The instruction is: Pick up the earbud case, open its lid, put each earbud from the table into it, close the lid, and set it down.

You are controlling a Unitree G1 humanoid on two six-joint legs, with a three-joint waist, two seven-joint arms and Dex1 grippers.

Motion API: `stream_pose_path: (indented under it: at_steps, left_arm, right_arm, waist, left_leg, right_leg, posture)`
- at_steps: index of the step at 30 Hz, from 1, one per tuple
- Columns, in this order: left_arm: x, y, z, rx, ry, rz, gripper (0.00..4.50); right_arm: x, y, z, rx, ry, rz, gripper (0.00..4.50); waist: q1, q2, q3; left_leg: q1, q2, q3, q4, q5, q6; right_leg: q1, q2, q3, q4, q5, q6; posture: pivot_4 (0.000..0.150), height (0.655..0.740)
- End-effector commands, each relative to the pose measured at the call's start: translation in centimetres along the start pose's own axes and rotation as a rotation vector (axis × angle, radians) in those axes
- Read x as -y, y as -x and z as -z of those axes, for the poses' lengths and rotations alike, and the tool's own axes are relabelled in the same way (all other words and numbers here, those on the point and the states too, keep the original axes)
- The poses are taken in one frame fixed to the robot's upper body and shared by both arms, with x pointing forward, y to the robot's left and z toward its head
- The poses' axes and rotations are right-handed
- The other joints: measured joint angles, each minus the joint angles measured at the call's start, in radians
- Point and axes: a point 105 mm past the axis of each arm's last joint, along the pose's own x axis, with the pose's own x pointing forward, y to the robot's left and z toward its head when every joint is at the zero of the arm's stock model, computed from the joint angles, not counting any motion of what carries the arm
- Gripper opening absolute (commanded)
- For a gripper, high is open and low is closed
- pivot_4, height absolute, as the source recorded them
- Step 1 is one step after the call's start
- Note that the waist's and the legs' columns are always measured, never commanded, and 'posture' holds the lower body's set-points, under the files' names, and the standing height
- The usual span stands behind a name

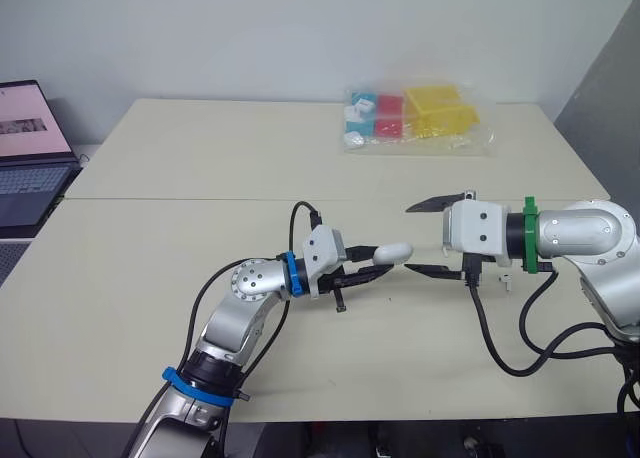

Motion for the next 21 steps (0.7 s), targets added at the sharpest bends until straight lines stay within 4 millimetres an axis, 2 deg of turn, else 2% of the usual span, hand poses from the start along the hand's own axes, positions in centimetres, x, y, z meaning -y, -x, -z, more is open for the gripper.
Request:
stream_pose_path:
  at_steps: [1,21]
  left_arm:
    - [0.5,-0.4,-1.2,0.03,-0.073,0.035,0.78]
    - [1.0,0.0,-0.2,-0.031,-0.14,0.071,0.78]
  right_arm:
    - [0.8,0.1,-0.7,0.01,0.048,0.029,4.3]
    - [2.0,0.5,-1.7,0.044,0.009,0.048,4.3]
  waist:
    - [0.0,0.0,0.0]
    - [0.0,0.0,0.0]
  left_leg:
    - [0.0,0.0,0.0,0.0,0.0,0.0]
    - [0.0,0.0,0.0,0.0,0.0,0.0]
  right_leg:
    - [0.0,0.0,0.0,0.0,0.0,0.0]
    - [0.0,0.0,0.0,0.0,0.0,0.0]
  posture:
    - [0.15,0.74]
    - [0.15,0.74]
